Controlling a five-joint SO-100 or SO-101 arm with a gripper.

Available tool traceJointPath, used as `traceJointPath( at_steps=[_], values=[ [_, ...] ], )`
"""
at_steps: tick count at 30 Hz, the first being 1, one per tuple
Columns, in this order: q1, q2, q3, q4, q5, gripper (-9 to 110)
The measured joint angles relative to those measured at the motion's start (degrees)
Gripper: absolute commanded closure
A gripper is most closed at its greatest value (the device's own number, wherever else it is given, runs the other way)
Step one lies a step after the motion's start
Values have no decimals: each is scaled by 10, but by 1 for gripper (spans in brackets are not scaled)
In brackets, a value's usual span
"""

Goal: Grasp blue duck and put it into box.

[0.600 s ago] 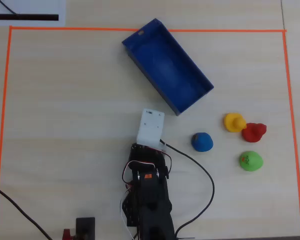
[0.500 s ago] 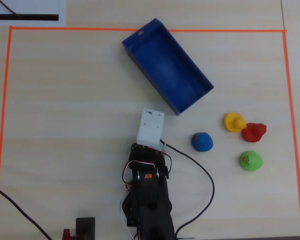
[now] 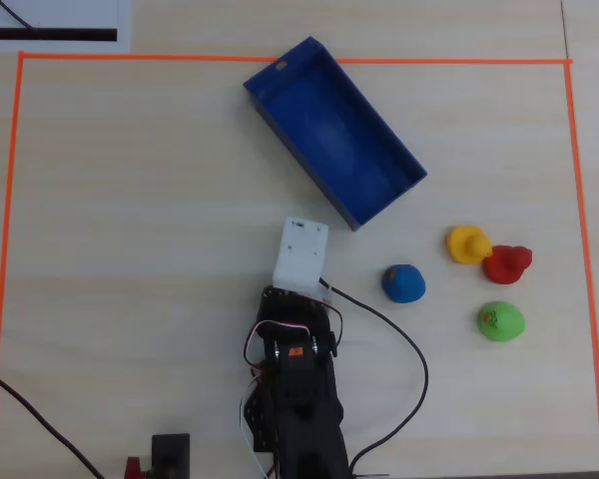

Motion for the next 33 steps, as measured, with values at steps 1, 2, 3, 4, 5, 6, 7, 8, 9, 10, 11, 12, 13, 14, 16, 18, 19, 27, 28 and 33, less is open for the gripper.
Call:
traceJointPath(
  at_steps=[1, 2, 3, 4, 5, 6, 7, 8, 9, 10, 11, 12, 13, 14, 16, 18, 19, 27, 28, 33],
  values=[
    [0, 0, 0, 0, 0, 94],
    [0, 0, 0, 0, 0, 94],
    [0, 0, 0, 0, 0, 94],
    [0, 0, 0, 0, 0, 94],
    [0, 0, 0, 0, 0, 94],
    [0, 0, 0, 0, 0, 94],
    [0, 0, 0, 0, 0, 94],
    [0, 0, 0, 0, 0, 94],
    [0, 0, 0, 0, 0, 94],
    [0, 0, 0, 0, 0, 94],
    [0, 0, 0, 0, 0, 94],
    [0, 0, 0, 0, 0, 96],
    [0, 0, 0, 0, 0, 100],
    [0, 0, 0, 0, 0, 101],
    [0, 0, 0, 0, 0, 101],
    [1, 0, 0, 0, -1, 99],
    [9, -1, 0, 0, -8, 98],
    [175, -229, -152, -70, -82, 91],
    [204, -266, -192, -84, -82, 90],
    [345, -402, -357, -127, -89, 83]
  ],
)
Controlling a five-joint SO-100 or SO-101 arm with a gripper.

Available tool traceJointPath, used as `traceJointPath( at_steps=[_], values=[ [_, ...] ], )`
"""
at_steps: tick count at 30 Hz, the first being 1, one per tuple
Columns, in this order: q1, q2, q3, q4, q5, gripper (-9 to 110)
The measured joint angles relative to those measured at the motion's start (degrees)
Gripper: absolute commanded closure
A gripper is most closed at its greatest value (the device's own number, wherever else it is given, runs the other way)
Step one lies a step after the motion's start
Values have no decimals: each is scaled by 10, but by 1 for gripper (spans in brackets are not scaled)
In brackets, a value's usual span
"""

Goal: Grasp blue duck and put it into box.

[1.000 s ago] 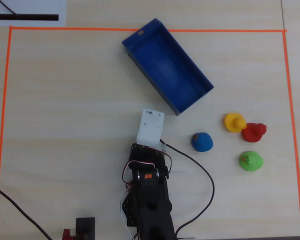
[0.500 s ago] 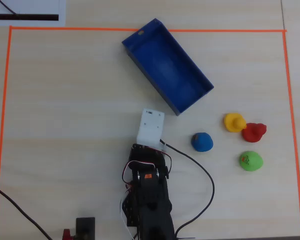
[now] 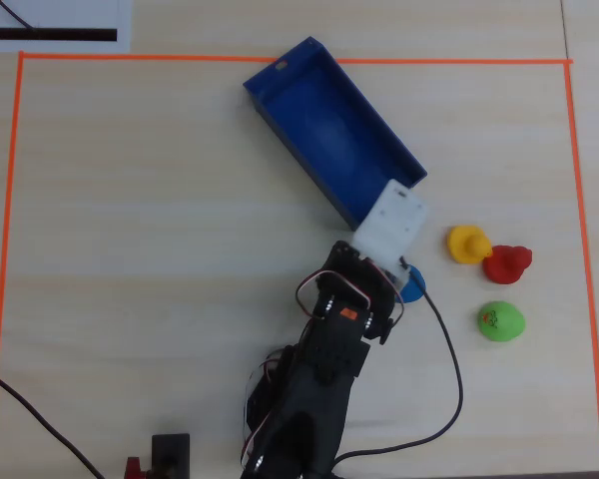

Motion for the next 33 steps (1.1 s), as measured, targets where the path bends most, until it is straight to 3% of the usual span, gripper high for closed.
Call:
traceJointPath(
  at_steps=[7, 15, 25, 33],
  values=[
    [137, -90, -98, -62, -34, 72],
    [219, -143, -49, -205, -87, 67],
    [235, -160, 105, -392, -132, 66],
    [230, -159, 182, -444, -139, 65]
  ],
)
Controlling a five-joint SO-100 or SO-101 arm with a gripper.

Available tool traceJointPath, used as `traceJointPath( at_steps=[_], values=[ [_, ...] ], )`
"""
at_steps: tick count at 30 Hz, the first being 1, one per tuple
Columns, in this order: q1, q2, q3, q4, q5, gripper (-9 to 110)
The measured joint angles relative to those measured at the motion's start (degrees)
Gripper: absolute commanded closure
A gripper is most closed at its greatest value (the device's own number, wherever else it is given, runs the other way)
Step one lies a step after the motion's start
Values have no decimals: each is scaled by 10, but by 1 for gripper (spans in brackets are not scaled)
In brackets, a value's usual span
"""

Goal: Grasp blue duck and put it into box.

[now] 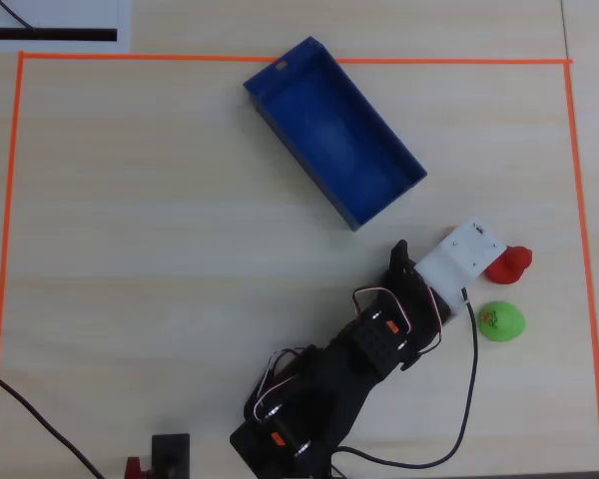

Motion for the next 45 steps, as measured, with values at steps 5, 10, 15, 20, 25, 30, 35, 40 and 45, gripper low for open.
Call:
traceJointPath(
  at_steps=[5, 10, 15, 20, 25, 30, 35, 40, 45],
  values=[
    [-7, 4, 41, -41, -7, 64],
    [-12, 18, 88, -80, -16, 64],
    [-14, 30, 116, -105, -22, 64],
    [-15, 29, 132, -109, -25, 65],
    [-15, 29, 153, -128, -31, 72],
    [-23, 29, 154, -143, -12, 99],
    [-27, 35, 154, -143, 2, 101],
    [-27, 38, 149, -134, 23, 101],
    [-39, 38, 70, -70, 101, 101]
  ],
)
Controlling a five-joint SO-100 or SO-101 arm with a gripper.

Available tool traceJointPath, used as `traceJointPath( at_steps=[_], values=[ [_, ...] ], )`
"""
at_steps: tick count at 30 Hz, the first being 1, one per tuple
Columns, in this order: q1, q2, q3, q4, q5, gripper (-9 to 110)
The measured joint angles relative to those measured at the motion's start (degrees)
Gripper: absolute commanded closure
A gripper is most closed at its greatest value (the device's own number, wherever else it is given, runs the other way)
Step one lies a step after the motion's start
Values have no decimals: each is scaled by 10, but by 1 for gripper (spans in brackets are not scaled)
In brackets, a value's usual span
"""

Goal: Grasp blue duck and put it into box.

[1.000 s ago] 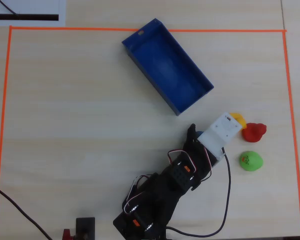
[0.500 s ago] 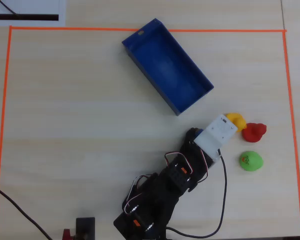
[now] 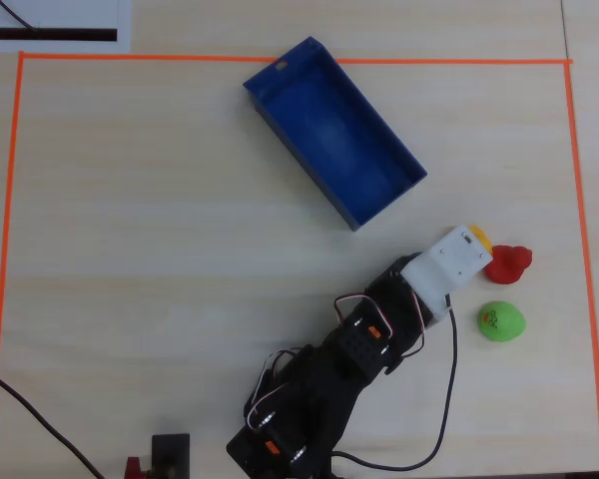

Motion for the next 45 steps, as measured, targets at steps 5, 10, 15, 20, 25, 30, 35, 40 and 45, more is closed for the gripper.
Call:
traceJointPath(
  at_steps=[5, 10, 15, 20, 25, 30, 35, 40, 45],
  values=[
    [-48, -4, -180, 150, 118, 101],
    [-128, -45, -351, 263, 193, 101],
    [-217, -127, -418, 238, 247, 98],
    [-287, -221, -458, 206, 296, 88],
    [-326, -311, -501, 203, 322, 73],
    [-329, -348, -503, 196, 320, 66],
    [-313, -333, -504, 198, 310, 93],
    [-335, -178, -417, 256, 295, 101],
    [-446, 61, -253, 381, 286, 101]
  ],
)
